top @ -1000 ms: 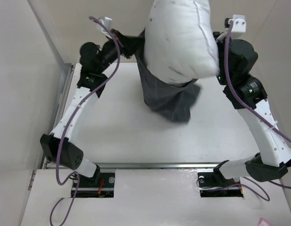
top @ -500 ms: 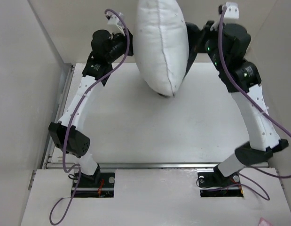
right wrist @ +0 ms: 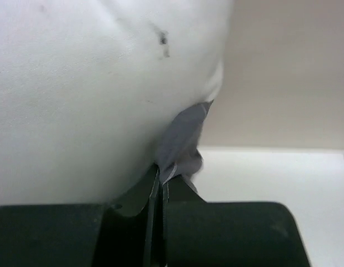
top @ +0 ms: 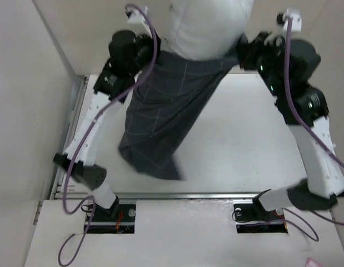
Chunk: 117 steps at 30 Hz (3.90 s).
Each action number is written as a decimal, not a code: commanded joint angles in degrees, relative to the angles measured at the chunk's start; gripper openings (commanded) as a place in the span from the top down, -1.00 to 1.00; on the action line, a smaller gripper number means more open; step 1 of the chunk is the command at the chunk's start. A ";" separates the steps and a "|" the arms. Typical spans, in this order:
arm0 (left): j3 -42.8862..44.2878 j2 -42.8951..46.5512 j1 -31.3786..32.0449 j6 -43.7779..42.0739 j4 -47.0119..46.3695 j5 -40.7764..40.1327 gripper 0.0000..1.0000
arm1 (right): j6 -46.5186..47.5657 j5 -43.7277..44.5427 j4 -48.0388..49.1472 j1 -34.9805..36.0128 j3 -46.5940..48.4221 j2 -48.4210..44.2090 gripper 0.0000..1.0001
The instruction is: Put the pillow into the pillowcase
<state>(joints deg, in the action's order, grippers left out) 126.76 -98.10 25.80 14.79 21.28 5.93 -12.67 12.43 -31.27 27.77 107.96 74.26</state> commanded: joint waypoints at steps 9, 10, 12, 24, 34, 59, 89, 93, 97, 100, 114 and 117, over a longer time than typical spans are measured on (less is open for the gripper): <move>15.76 1.16 0.64 -2.48 5.15 -6.67 1.00 | 3.17 -5.43 30.73 1.33 -16.53 -12.20 1.00; 13.19 3.51 2.57 -3.26 2.48 -1.07 1.00 | 3.17 -0.09 31.44 1.32 -16.03 -11.08 1.00; -7.34 11.75 7.22 -5.20 -8.21 1.18 1.00 | 4.57 20.48 27.26 -0.69 -2.29 0.71 1.00; 0.14 14.13 12.67 -7.48 -10.84 3.73 1.00 | 10.44 29.11 25.67 0.71 1.66 -1.01 1.00; 24.94 -0.85 3.04 -4.87 -1.71 -11.94 1.00 | 7.49 -19.47 22.27 3.43 -5.52 -12.36 1.00; -26.28 32.08 8.02 -3.54 -25.14 15.94 1.00 | 17.68 35.06 -4.00 0.71 50.08 28.63 1.00; -2.97 14.19 -2.95 3.58 -19.98 11.59 1.00 | 16.45 -5.87 11.52 0.71 19.46 2.79 1.00; 3.15 15.73 -2.95 1.84 -19.85 16.90 1.00 | 15.13 -3.97 9.18 0.71 25.48 2.68 1.00; -10.03 23.12 -2.95 1.83 -28.48 5.45 1.00 | 14.60 -0.31 25.16 0.71 14.28 -2.12 1.00; -8.47 18.51 -2.95 1.12 -20.61 5.40 1.00 | 14.60 6.37 12.59 0.71 26.12 10.34 1.00; -5.05 20.62 -3.74 0.08 -28.16 -0.62 1.00 | 11.35 -2.29 24.44 0.71 21.25 -3.85 1.00; 8.61 9.04 -3.74 -1.25 -19.91 -10.80 1.00 | 9.07 -20.70 14.18 0.71 18.61 -4.99 1.00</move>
<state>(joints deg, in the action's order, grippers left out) 123.52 -83.24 22.79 15.70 7.90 10.22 -0.40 8.03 -21.85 28.91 125.99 74.81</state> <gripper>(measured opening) 0.006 0.021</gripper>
